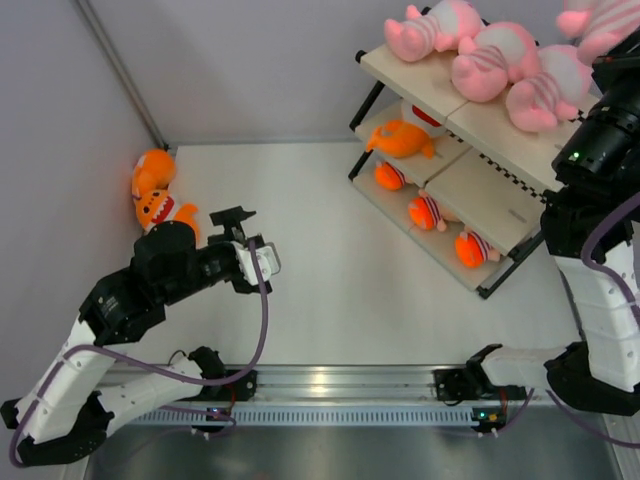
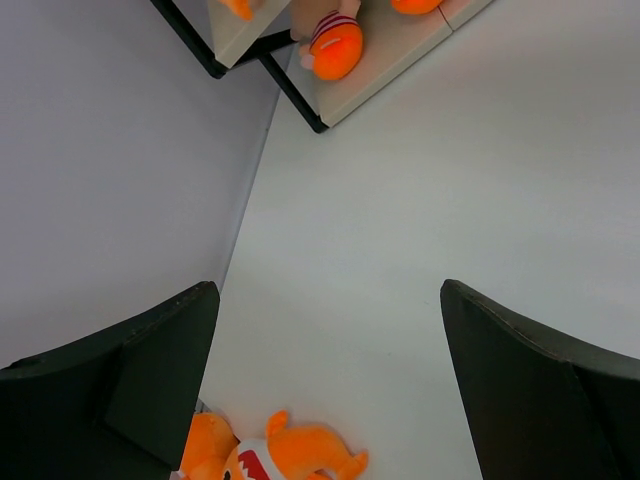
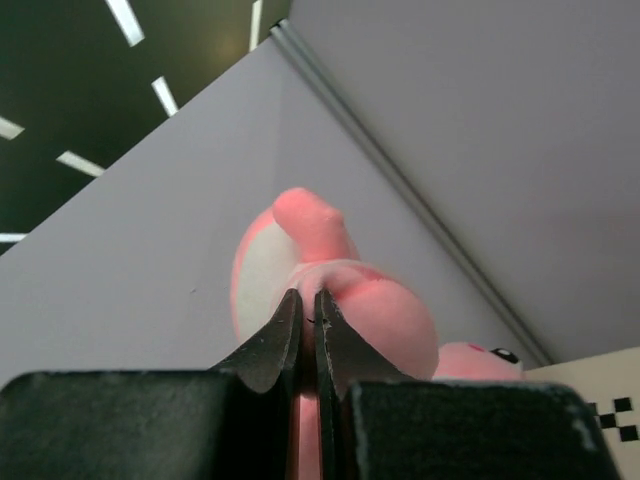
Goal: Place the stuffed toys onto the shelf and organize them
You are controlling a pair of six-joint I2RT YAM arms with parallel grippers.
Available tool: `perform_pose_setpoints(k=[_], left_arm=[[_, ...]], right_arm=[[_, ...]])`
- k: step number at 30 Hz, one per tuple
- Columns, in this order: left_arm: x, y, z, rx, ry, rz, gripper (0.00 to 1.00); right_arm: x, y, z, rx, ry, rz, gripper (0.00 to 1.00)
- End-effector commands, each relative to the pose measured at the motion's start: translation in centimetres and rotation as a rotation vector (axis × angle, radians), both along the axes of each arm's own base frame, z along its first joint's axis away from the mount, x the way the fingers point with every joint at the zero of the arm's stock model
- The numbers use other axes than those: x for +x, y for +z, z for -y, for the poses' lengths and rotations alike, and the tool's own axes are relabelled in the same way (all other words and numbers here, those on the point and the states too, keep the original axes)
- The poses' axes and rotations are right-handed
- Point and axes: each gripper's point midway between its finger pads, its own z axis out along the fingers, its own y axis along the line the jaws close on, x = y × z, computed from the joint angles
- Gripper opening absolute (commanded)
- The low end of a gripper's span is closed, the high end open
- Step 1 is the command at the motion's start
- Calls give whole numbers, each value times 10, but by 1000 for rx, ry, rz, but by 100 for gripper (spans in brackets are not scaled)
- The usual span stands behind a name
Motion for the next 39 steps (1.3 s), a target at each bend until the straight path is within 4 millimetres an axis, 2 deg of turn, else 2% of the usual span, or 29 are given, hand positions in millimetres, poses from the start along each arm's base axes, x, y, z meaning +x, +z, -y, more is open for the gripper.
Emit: perform_pose_setpoints(k=[1,3,4,6,7,8,9,10,12,13,17,19,21,22,39], left_arm=[[2,12,4,-61,0,28,98],[1,11,5,-59,-8,25,98],[1,12,5,-61,-6,25,98],[1,12,5,-63,-5,25,98],[1,12,5,-63,-6,28,98],[0,13,4,-63,-5,30,98],[0,13,3,-64,-3,31,98],[0,12,3,-63,-2,29,98],[0,11,1,-66,6,27,98],[0,11,1,-68,4,25,98],[0,11,1,-66,1,25,98],[0,11,2,-66,1,25,98],[0,10,3,-64,0,23,98],[1,10,3,-62,-1,23,98],[3,14,2,-66,8,29,98]], right_arm=[[-27,-16,48,138,-187,-30,0],[-29,-28,57,161,-232,-43,0],[-38,-30,64,165,-246,-39,0],[-31,-45,64,138,-268,-99,0],[-41,-49,72,143,-281,-99,0],[-42,-55,73,146,-283,-104,0],[-32,-73,71,121,-302,-150,0],[-43,-78,78,131,-310,-140,0],[-40,-98,82,130,-342,-171,0],[-46,-102,85,125,-342,-179,0],[-39,-130,82,127,-302,-207,0],[-43,-138,83,154,-289,-183,0],[-35,-151,82,150,-300,-210,0],[-21,-157,77,163,-276,-212,0],[10,-187,77,297,-239,-191,0]])
